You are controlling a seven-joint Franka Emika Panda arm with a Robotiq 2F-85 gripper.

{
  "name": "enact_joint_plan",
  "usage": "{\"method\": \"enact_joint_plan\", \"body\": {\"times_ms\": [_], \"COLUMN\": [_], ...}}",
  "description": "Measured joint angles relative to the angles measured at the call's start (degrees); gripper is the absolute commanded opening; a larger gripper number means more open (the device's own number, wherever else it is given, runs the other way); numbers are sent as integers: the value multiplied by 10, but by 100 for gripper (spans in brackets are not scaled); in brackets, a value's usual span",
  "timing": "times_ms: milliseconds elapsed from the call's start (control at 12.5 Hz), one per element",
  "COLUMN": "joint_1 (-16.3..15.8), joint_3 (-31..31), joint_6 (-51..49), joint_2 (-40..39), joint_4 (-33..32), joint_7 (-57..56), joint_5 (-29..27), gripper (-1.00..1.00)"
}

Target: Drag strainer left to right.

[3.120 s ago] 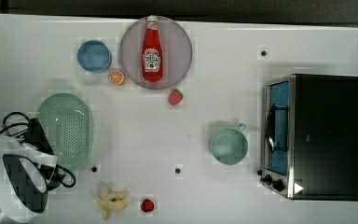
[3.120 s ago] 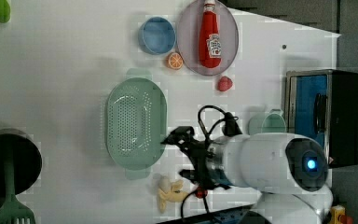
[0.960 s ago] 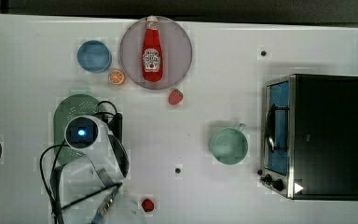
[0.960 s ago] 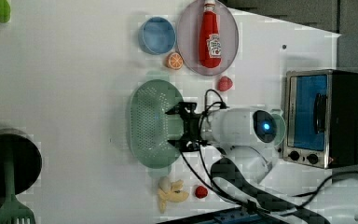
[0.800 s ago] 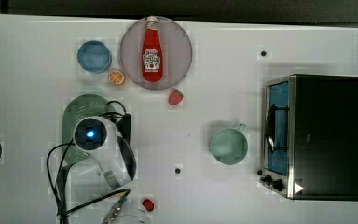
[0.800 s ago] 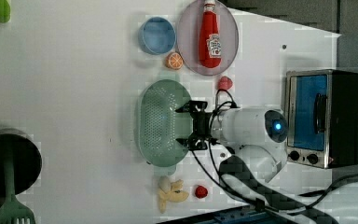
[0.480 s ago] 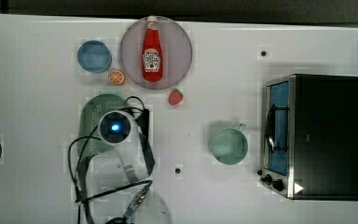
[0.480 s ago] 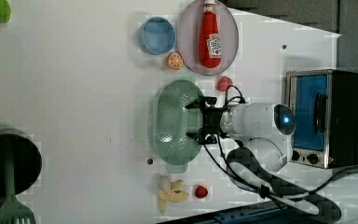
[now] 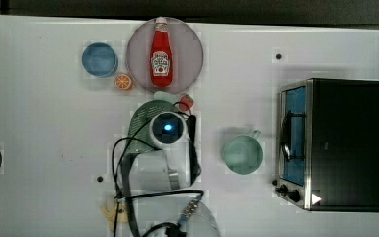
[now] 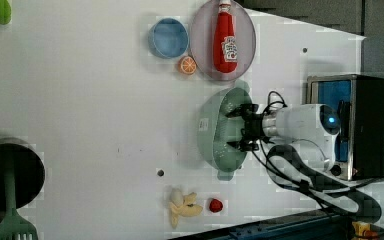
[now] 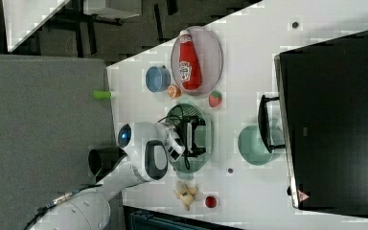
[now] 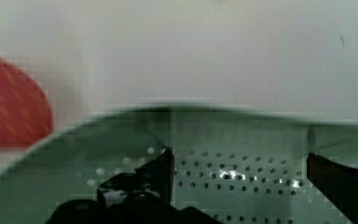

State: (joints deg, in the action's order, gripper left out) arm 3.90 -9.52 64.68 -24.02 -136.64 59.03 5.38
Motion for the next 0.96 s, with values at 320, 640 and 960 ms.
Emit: {"method": "enact_joint_plan", "body": {"times_ms": [320, 640, 960], "joint_1": [23, 14, -1], "joint_3": [33, 59, 110], "joint_6": [14, 14, 24], "joint_2": [9, 9, 14], "joint_4": [-10, -10, -11], "joint_7": [-70, -81, -129], "joint_5": [5, 9, 3], "gripper": [100, 100, 100]}}
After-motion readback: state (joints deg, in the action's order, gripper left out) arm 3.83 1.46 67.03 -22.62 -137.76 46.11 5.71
